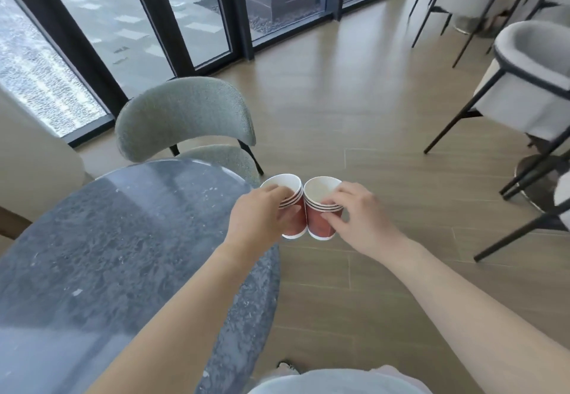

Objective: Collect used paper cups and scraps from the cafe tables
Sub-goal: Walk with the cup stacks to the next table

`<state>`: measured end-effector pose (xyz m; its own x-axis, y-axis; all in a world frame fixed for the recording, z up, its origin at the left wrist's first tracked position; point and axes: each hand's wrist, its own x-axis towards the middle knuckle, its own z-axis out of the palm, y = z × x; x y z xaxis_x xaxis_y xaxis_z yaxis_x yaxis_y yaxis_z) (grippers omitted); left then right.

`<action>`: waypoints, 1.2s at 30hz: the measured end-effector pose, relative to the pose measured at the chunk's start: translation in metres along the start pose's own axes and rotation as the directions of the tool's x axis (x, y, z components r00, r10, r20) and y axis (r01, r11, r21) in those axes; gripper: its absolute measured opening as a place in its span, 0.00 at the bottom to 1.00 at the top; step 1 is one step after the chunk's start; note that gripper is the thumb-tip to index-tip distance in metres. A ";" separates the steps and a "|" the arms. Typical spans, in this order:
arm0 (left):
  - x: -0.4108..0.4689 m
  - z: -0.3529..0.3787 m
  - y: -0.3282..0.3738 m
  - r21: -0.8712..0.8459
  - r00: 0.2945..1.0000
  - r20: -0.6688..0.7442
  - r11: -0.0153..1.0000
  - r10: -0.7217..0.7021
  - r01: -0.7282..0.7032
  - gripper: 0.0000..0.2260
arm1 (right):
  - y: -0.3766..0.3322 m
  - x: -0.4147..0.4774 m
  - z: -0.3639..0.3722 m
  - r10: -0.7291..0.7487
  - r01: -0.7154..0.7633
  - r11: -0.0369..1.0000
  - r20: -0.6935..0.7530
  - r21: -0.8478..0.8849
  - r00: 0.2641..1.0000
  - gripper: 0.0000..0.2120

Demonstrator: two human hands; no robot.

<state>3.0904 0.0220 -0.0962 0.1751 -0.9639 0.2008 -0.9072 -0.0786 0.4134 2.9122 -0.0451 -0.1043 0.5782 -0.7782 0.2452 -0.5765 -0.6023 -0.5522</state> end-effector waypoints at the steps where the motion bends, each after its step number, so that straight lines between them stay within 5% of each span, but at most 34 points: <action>1: 0.002 0.004 0.010 -0.001 1.000 0.016 1.000 0.022 -0.022 0.08 | 0.006 -0.007 -0.007 0.017 -0.017 1.000 -0.008 0.002 1.000 0.08; 19: -0.028 0.108 0.278 -0.072 0.937 0.108 0.943 0.332 -0.326 0.08 | 0.136 -0.214 -0.177 0.312 -0.326 0.945 -0.242 -0.022 0.919 0.10; 36: -0.084 0.195 0.498 -0.310 0.739 0.225 0.765 0.635 -0.564 0.07 | 0.215 -0.414 -0.292 0.547 -0.611 0.791 -0.473 0.024 0.690 0.09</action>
<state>2.5491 0.0142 -0.0808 -0.5330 -0.8193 0.2114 -0.6742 0.5622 0.4788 2.3806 0.0957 -0.0921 -0.1894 -0.9511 0.2439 -0.7958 0.0032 -0.6056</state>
